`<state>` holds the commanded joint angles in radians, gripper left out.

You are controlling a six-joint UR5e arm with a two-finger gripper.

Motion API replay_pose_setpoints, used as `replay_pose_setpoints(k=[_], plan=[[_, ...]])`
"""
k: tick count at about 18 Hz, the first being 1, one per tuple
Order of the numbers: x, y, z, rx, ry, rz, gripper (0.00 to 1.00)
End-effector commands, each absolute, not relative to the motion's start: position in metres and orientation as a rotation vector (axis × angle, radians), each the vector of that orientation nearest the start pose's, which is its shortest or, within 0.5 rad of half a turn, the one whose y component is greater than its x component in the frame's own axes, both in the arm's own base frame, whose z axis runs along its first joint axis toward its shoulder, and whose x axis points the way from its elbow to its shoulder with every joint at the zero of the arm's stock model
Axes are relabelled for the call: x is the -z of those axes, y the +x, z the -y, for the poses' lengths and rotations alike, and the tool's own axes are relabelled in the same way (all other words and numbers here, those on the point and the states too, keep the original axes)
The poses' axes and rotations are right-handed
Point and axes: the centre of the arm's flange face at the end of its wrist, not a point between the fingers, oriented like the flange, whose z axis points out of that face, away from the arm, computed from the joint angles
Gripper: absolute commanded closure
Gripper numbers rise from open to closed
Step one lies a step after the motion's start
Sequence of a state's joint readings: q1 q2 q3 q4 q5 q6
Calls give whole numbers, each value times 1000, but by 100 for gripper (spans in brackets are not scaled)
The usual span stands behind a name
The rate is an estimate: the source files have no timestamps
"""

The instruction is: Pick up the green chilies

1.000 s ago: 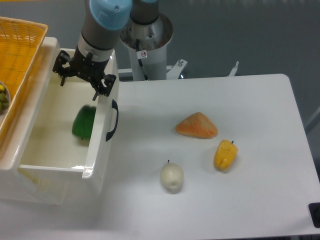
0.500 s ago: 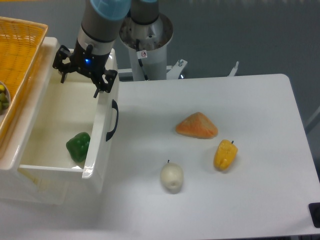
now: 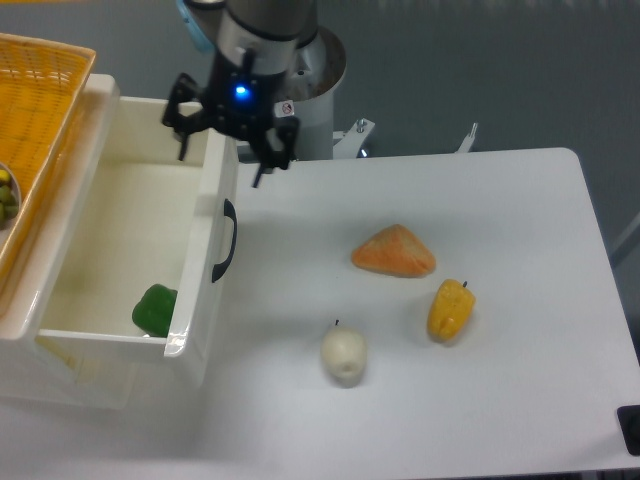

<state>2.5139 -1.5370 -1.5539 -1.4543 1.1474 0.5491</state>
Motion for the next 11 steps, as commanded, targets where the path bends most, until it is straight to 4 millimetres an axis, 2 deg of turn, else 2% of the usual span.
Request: replay_pose_setpoints(k=[1,3,8,11], plan=[[-532,-308,-420,260,-2676,509,0],[-521,-322,-411,221,-2718,489,0],[-505,-334,-397,23,-2908,409,0],[-481,-346,-397,15,-2984,394,0]])
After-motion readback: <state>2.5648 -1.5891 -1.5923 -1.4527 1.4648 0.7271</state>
